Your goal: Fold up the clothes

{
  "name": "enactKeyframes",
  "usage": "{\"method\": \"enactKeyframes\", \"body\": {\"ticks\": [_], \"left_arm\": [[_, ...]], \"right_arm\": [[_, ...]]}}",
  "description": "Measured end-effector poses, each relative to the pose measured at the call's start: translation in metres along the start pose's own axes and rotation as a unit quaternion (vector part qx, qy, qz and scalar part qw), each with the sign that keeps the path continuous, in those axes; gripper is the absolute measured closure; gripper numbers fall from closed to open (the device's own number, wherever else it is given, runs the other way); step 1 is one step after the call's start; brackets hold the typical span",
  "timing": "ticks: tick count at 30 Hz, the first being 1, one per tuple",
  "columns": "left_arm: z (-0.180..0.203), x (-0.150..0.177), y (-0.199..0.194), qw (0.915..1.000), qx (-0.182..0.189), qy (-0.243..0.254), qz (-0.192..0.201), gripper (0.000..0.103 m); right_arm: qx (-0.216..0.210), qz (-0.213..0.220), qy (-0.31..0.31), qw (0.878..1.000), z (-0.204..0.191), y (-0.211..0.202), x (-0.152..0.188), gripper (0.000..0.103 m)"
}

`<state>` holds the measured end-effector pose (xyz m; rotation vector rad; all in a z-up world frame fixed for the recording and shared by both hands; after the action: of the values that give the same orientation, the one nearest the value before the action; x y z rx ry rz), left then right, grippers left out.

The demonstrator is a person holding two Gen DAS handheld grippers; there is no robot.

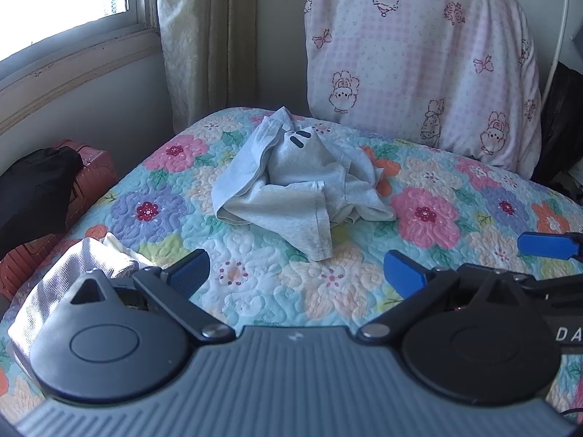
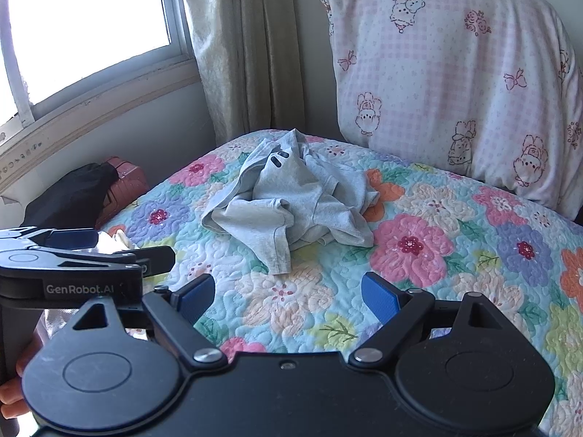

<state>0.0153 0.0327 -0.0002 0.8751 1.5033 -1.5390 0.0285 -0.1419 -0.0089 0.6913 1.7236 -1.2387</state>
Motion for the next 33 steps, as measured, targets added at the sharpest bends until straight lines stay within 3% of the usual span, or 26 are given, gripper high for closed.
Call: {"method": "enactKeyframes", "body": {"ticks": [9, 13, 15, 19, 23, 25, 27, 33], "left_arm": [[-0.001, 0.002, 0.008, 1.0000, 0.005, -0.004, -0.002, 0.000], [-0.011, 0.016, 0.033, 0.9993, 0.007, -0.037, -0.008, 0.000], [-0.022, 0.029, 0.051, 0.9975, 0.000, -0.069, -0.009, 0.000], [-0.047, 0.053, 0.095, 0.9898, -0.021, -0.130, -0.055, 0.000], [-0.063, 0.057, 0.136, 0.9883, -0.062, -0.128, -0.054, 0.001], [-0.071, 0.054, 0.165, 0.9847, -0.028, -0.165, -0.047, 0.000], [-0.077, 0.053, 0.191, 0.9807, -0.019, -0.189, -0.045, 0.000], [-0.076, 0.049, 0.253, 0.9904, -0.049, -0.126, -0.031, 0.002]], "right_arm": [[-0.001, -0.002, -0.002, 1.000, 0.003, 0.004, 0.002, 0.012], [-0.039, 0.011, -0.008, 0.999, 0.013, 0.025, 0.008, 0.012], [-0.057, 0.004, 0.000, 0.998, 0.023, 0.046, 0.016, 0.012], [-0.056, -0.029, 0.073, 0.995, 0.055, 0.096, 0.031, 0.012], [-0.059, -0.032, 0.114, 0.991, 0.079, 0.142, 0.031, 0.012], [-0.070, -0.040, 0.151, 0.985, 0.089, 0.168, 0.026, 0.012], [-0.087, -0.054, 0.197, 0.975, 0.099, 0.196, 0.023, 0.012], [-0.076, -0.061, 0.264, 0.960, 0.121, 0.272, 0.016, 0.012]]}}
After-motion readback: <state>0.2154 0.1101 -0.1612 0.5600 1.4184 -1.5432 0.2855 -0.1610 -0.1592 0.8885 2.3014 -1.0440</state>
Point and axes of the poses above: each gripper's, at about its wrist camera, not at the fingertips, and y roughly the way its jaws point, z to its right, x to its underside, the point moved 5 cm from there along y, roughly the way its jaws point, and after that the axes turned 14 degrees about z, right-handed, at the moved point
